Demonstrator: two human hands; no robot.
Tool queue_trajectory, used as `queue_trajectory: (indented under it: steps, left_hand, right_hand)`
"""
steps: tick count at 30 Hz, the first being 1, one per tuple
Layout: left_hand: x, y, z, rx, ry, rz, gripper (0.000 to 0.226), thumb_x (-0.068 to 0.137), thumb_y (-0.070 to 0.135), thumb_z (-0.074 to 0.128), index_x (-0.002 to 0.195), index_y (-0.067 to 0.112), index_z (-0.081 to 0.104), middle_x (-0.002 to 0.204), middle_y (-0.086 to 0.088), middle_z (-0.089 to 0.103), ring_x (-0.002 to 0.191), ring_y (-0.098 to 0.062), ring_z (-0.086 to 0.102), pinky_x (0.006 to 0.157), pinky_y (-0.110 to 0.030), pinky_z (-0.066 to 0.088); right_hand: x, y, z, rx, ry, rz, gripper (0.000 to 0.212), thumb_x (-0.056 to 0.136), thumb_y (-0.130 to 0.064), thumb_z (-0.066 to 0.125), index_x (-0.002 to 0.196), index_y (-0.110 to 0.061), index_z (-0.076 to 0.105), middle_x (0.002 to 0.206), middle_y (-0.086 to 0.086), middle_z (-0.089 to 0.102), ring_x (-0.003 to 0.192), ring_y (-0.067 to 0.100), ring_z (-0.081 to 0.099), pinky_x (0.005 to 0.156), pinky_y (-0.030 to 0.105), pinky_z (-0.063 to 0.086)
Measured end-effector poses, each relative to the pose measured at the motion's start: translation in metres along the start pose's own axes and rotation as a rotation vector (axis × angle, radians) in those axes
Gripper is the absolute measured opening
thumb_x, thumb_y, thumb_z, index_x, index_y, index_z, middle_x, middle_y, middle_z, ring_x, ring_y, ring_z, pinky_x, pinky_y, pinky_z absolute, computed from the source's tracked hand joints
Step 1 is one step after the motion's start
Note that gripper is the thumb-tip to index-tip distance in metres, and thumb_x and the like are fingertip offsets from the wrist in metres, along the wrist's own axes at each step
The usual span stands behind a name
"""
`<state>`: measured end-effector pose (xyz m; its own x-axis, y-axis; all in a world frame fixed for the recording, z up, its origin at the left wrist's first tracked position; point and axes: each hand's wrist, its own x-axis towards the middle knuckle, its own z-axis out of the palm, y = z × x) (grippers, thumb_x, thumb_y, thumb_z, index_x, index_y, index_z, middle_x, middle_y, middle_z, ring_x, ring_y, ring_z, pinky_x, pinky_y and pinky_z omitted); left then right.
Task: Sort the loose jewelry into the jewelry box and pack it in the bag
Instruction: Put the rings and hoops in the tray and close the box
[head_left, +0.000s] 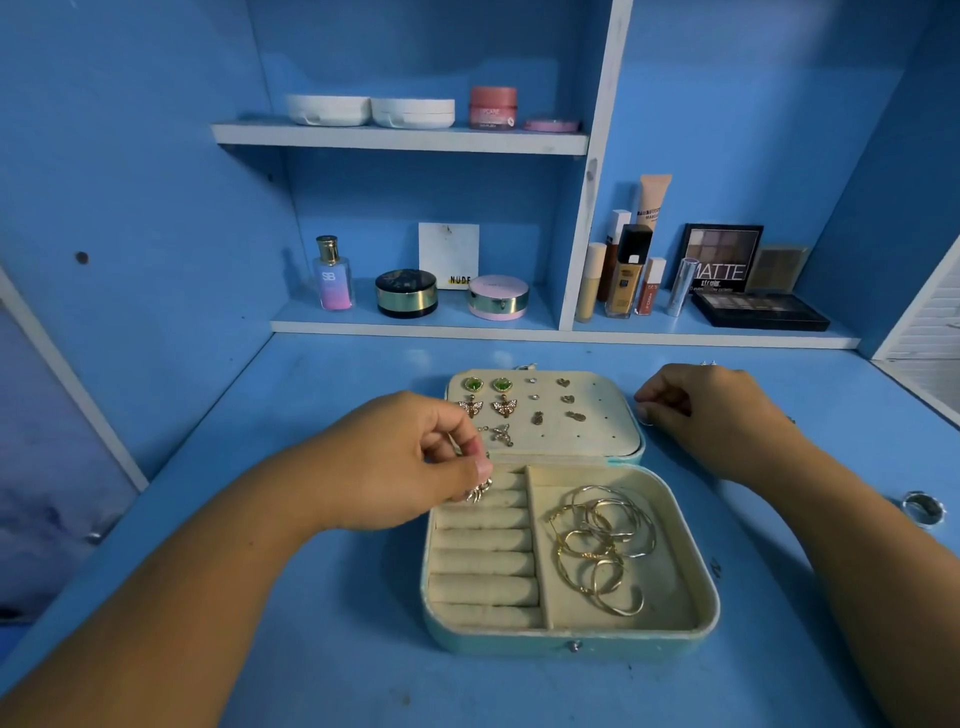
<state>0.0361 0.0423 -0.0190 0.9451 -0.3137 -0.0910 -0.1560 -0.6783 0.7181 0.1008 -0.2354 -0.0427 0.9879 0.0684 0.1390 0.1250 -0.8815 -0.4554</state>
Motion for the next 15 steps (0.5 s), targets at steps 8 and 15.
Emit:
queue_trajectory:
  steps: [8, 15]
  left_hand:
    - [-0.0002, -0.0035, -0.0018, 0.125, 0.031, 0.011, 0.015, 0.091, 0.033, 0.063, 0.079, 0.026, 0.067, 0.046, 0.028, 0.05, 0.045, 0.002, 0.043, 0.048, -0.007, 0.033]
    - [0.0018, -0.0026, 0.002, -0.101, -0.034, -0.081, 0.012, 0.087, 0.037, 0.068, 0.078, 0.032, 0.072, 0.069, 0.025, 0.062, 0.064, 0.01, 0.052, 0.067, -0.012, 0.039]
  right_hand:
    - [-0.0006, 0.0006, 0.0009, 0.001, 0.005, -0.001, 0.003, 0.087, -0.023, 0.066, 0.088, -0.026, 0.065, 0.08, -0.009, 0.063, 0.075, 0.004, 0.053, 0.07, 0.021, 0.039]
    - [-0.0011, 0.0011, 0.0008, 0.011, 0.005, -0.005, 0.003, 0.088, -0.022, 0.066, 0.088, -0.025, 0.065, 0.084, -0.005, 0.065, 0.076, 0.006, 0.055, 0.07, 0.02, 0.039]
